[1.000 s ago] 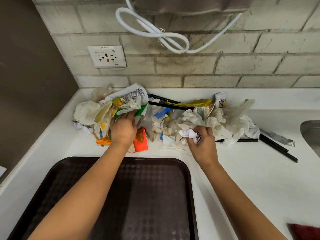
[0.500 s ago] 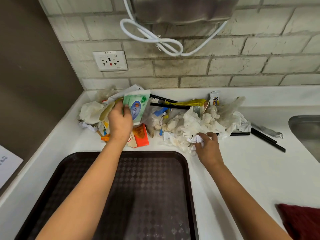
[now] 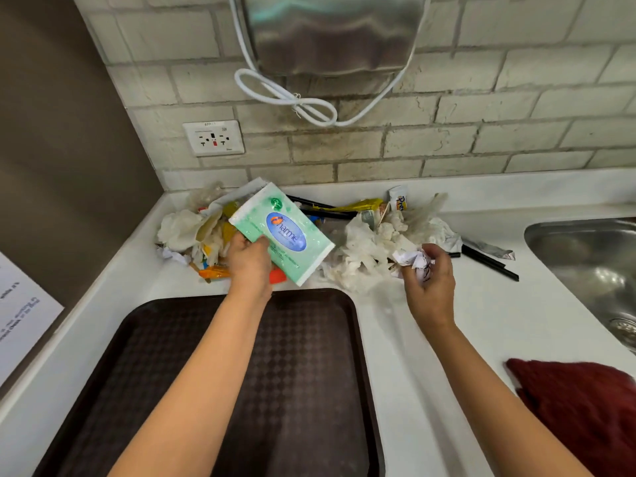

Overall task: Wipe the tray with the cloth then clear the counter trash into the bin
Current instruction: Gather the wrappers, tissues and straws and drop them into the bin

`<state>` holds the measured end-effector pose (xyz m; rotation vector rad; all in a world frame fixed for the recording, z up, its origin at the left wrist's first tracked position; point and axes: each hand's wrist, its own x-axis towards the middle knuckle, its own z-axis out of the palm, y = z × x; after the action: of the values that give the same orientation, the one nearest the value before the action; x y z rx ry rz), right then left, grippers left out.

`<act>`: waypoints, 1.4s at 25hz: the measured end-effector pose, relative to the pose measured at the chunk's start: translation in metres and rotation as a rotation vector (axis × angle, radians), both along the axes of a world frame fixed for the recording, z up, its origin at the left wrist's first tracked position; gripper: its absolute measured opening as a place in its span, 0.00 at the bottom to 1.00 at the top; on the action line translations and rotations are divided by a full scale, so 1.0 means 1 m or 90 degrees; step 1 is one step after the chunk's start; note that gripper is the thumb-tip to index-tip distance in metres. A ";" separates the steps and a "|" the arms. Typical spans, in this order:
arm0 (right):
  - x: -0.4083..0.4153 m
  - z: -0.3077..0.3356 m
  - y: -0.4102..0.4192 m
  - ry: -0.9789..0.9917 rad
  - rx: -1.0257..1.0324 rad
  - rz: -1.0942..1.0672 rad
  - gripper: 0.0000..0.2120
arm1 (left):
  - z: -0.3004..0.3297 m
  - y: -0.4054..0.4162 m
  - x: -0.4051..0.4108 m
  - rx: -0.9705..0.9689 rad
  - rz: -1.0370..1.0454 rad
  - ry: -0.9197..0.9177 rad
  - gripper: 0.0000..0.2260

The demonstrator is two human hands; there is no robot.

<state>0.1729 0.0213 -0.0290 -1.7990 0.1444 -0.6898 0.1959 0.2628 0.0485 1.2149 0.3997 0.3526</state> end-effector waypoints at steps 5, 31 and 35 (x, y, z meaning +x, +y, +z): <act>-0.046 0.010 -0.003 -0.027 0.052 0.021 0.14 | 0.006 -0.026 -0.063 -0.048 -0.131 0.001 0.16; -0.387 -0.138 -0.084 0.166 0.045 -0.076 0.06 | -0.110 -0.127 -0.369 0.154 -0.442 0.062 0.16; -0.448 -0.203 -0.127 0.441 0.234 -0.146 0.08 | -0.157 -0.176 -0.409 0.284 -0.515 0.115 0.27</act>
<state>-0.2746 -0.1053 -0.2316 -1.6040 0.8931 -0.1474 -0.2130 0.0864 -0.1088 1.7373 -0.0475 -0.3906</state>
